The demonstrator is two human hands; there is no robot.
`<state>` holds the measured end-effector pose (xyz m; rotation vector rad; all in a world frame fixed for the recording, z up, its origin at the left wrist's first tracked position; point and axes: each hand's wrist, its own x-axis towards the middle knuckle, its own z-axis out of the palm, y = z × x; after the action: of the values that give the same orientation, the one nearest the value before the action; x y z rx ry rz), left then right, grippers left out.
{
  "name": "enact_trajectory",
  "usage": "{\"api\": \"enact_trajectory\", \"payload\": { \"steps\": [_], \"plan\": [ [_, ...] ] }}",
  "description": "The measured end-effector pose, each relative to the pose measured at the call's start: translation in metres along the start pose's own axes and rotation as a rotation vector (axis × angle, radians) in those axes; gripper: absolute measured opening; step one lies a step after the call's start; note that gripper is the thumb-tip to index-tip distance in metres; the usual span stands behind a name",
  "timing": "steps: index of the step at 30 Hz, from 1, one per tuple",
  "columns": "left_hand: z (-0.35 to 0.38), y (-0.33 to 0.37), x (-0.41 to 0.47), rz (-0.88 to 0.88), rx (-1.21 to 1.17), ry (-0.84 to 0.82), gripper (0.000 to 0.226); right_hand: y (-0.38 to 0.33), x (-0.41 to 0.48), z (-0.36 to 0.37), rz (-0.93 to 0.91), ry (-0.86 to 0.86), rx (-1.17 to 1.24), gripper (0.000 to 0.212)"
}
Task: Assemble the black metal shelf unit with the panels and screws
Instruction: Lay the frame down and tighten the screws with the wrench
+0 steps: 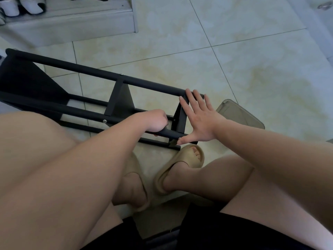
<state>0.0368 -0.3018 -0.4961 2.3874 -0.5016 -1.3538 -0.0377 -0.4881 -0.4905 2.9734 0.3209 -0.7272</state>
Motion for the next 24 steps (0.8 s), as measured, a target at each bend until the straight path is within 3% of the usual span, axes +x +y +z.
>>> {"api": "enact_trajectory", "payload": {
  "steps": [9,12,18,24],
  "plan": [
    [0.002,0.0,0.028,0.114,-0.17,0.014,0.024,0.002,0.002,0.006,-0.013,0.02,-0.007,0.147],
    [0.004,0.003,0.032,0.107,-0.145,0.0,0.033,0.001,0.002,0.007,-0.013,0.023,0.002,0.147],
    [0.004,0.003,0.029,0.099,-0.225,0.014,0.022,0.002,0.001,0.006,-0.013,0.029,0.01,0.146],
    [0.005,0.002,0.029,0.103,-0.252,-0.003,0.023,0.001,0.001,0.008,-0.01,0.042,0.004,0.146]
  ]
}}
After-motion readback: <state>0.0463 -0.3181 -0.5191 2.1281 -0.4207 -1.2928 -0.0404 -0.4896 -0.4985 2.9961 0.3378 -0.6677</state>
